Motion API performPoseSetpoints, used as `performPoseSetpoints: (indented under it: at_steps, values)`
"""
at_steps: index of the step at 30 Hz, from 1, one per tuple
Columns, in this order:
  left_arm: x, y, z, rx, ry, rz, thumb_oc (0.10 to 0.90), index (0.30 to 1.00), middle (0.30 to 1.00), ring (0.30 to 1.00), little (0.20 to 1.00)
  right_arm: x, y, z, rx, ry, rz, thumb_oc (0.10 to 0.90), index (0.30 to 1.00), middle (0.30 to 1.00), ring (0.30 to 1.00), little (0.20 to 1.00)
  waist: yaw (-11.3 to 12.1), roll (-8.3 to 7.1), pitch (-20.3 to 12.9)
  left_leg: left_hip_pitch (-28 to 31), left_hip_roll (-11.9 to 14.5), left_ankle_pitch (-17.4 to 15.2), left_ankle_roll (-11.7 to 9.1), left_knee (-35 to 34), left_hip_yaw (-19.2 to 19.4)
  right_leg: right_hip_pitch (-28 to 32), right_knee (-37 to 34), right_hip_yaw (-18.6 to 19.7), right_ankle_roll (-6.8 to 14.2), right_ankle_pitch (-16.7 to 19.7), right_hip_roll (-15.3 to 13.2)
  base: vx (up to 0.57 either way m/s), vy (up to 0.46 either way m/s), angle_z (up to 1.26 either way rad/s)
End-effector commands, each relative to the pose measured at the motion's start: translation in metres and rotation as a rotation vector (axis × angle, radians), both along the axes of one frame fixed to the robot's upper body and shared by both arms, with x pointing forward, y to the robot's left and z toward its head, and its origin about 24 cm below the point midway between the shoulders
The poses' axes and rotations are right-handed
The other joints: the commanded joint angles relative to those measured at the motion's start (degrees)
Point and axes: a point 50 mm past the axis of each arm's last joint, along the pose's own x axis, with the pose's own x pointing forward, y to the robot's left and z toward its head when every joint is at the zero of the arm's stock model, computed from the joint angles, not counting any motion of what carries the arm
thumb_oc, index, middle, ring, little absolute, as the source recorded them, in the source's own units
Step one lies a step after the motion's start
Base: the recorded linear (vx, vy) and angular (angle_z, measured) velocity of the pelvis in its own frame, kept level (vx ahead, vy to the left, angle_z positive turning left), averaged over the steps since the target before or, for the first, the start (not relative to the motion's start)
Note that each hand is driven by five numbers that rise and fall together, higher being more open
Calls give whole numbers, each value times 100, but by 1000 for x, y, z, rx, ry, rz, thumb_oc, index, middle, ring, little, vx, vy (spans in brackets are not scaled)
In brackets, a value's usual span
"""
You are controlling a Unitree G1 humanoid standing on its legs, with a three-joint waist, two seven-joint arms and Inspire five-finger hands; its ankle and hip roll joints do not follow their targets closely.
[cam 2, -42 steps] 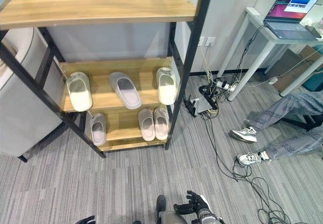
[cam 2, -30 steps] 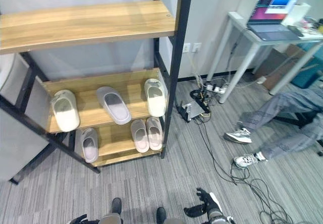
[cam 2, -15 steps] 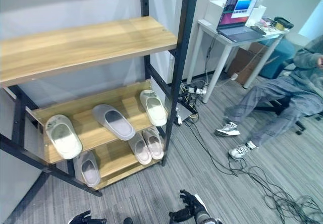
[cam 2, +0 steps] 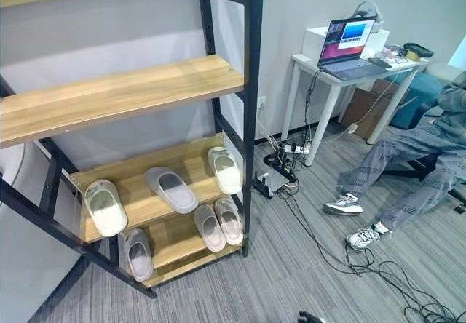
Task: Arrange the slippers neatly on the shoe rack.
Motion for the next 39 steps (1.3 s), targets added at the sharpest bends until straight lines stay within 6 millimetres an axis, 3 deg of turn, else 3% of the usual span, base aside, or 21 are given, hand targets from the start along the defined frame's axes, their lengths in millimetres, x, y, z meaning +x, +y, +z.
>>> performPoseSetpoints:
  at_steps: [1, 3, 5, 6, 8, 10, 11, 12, 14, 18, 20, 21, 25, 30, 34, 39]
  values:
    - [30, -8, 4, -17, -66, -74, 800, 900, 900, 900, 900, 85, 9, 63, -41, -427, 267, 800, 900, 900, 900, 900, 60, -102, 294, -3, 409, -157, -274, 168, 52, -183, 608, -173, 286, -724, -189, 8, 86, 2]
    - [32, -9, 4, -23, -79, -76, 800, 900, 900, 900, 900, 103, 20, 90, -42, -565, 372, 800, 900, 900, 900, 900, 96, -121, 274, 29, 377, -169, -248, 113, 56, -150, 570, -198, 308, -718, -218, 4, 82, 2]
    - [29, -12, 3, -32, -73, -75, 800, 900, 900, 900, 900, 125, 48, 134, -5, -763, 563, 800, 900, 900, 900, 900, 154, -145, 251, 82, 345, -188, -226, 24, 120, -162, 499, -213, 352, -639, -245, -11, 69, 4]
    - [29, -12, 3, -32, -73, -75, 800, 900, 900, 900, 900, 124, 48, 134, -5, -762, 563, 800, 900, 900, 900, 900, 156, -143, 253, 86, 345, -189, -225, 24, 122, -159, 498, -211, 353, -639, -245, -8, 33, 1]
    - [26, -13, 2, -47, -55, -78, 800, 900, 900, 900, 900, 130, 73, 179, 25, -934, 786, 800, 900, 900, 900, 900, 227, -185, 199, 70, 322, -204, -230, -22, 161, -133, 404, -263, 384, -629, -248, 0, 0, 0]
    - [26, -13, 2, -46, -57, -86, 800, 900, 900, 900, 900, 128, 78, 191, 27, -979, 847, 800, 900, 900, 900, 900, 248, -205, 187, 47, 324, -201, -247, -22, 155, -108, 379, -305, 386, -636, -255, -3, 19, 7]
    - [23, -13, 1, -55, -42, -94, 800, 900, 900, 900, 900, 129, 81, 217, -52, -1073, 947, 800, 900, 900, 900, 900, 268, -221, 142, 13, 312, -218, -263, -22, 131, -65, 347, -385, 402, -650, -267, 5, 22, 16]
    - [23, -13, 1, -56, -42, -94, 800, 900, 900, 900, 900, 129, 81, 217, -54, -1073, 947, 800, 900, 900, 900, 900, 265, -218, 142, 13, 311, -219, -263, -22, 127, -62, 346, -389, 403, -651, -268, 19, 31, 18]
    - [17, -13, 0, -54, -28, -110, 800, 900, 900, 900, 900, 141, 81, 242, -210, -1179, 1004, 800, 900, 900, 900, 900, 295, -211, 114, 11, 303, -230, -257, -22, 118, -38, 324, -443, 424, -633, -279, 20, 40, 16]
    - [16, -9, 1, -32, -24, -106, 800, 900, 900, 900, 900, 187, 96, 295, -593, -1389, 1065, 800, 900, 900, 900, 900, 516, -252, 121, -26, 276, -228, -252, -22, 115, 1, 231, -516, 437, -581, -293, 37, 51, 4]
    - [18, -9, 1, -27, -28, -110, 800, 900, 900, 900, 900, 198, 101, 306, -641, -1431, 1039, 800, 900, 900, 900, 900, 578, -277, 134, -49, 262, -223, -250, -22, 95, 6, 214, -541, 438, -572, -296, 45, 53, 4]
    - [24, -8, 3, -14, -55, -114, 800, 900, 900, 900, 900, 219, 107, 326, -737, -1489, 979, 800, 900, 900, 900, 900, 784, -343, 180, -142, 223, -210, -248, -22, 16, 8, 174, -625, 440, -565, -300, 48, 54, 7]
    - [24, -7, 3, -1, -59, -118, 800, 900, 900, 900, 900, 231, 113, 343, -769, -1542, 934, 800, 900, 900, 900, 900, 1008, -442, 275, -285, 168, -198, -237, -22, -120, -17, 127, -726, 446, -545, -314, 42, 44, 27]
    - [14, -1, 2, 17, -29, -119, 800, 900, 900, 900, 900, 237, 118, 347, -766, -1558, 916, 800, 900, 900, 900, 900, 1205, -535, 381, -455, 136, -200, -197, -22, -226, -130, 74, -759, 472, -493, -330, 34, 39, 24]
    - [8, 7, 3, 37, -10, -97, 800, 900, 900, 900, 900, 244, 110, 351, -782, -1551, 855, 800, 900, 900, 900, 900, 1316, -594, 493, -658, 71, -177, -160, -22, -324, -242, 8, -722, 484, -444, -369, 42, 63, 14]
    - [17, 11, 6, 52, -55, -71, 800, 900, 900, 900, 900, 253, 94, 366, -852, -1555, 774, 800, 900, 900, 900, 900, 1369, -626, 628, -896, -4, -164, -135, -22, -401, -449, -10, -726, 502, -371, -419, 25, 34, 4]
